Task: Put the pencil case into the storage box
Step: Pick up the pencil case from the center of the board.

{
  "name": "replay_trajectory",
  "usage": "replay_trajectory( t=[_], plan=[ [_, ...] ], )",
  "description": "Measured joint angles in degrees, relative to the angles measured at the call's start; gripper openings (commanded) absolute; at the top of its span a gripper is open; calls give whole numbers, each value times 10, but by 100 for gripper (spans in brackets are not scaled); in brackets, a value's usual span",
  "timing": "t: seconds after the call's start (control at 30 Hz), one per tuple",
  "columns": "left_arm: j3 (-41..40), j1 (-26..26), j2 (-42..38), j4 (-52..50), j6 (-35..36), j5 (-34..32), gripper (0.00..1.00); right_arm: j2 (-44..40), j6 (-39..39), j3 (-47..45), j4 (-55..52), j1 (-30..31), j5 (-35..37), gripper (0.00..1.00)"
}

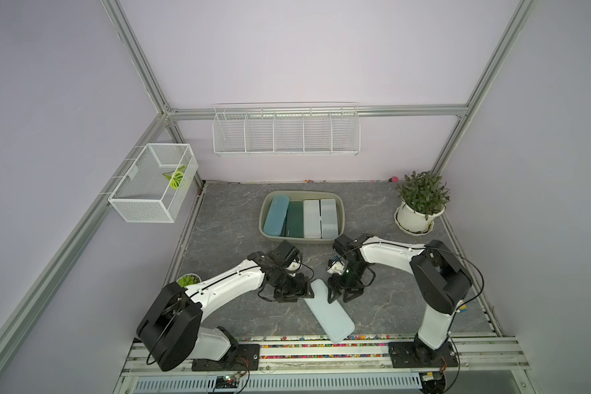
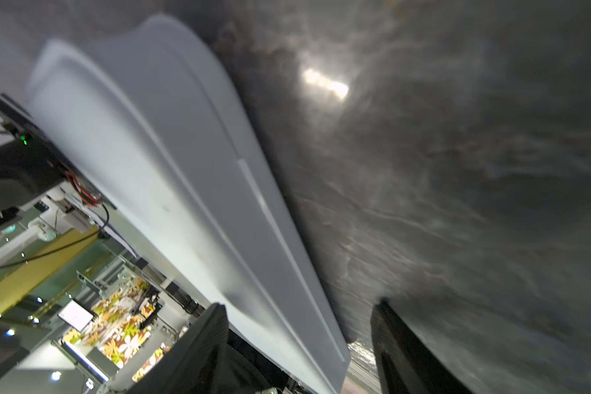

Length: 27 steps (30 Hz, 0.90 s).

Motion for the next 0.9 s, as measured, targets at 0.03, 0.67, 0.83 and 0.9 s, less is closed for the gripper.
replay_trajectory(
  t=[0.03,0.67,0.83,0.9],
  plan=[
    [-1,-3,16,5,0,2,61,2,0,-2,3,1,-4,60],
    [80,38,163,23,20,40,29,55,39,56,-24,4,-50,35],
    [105,83,169,31,49,-2,38,75,64,99,14,10,-39,41],
    [104,87,162,31,60,-19,50,75,72,104,38,12,-26,48]
  ],
)
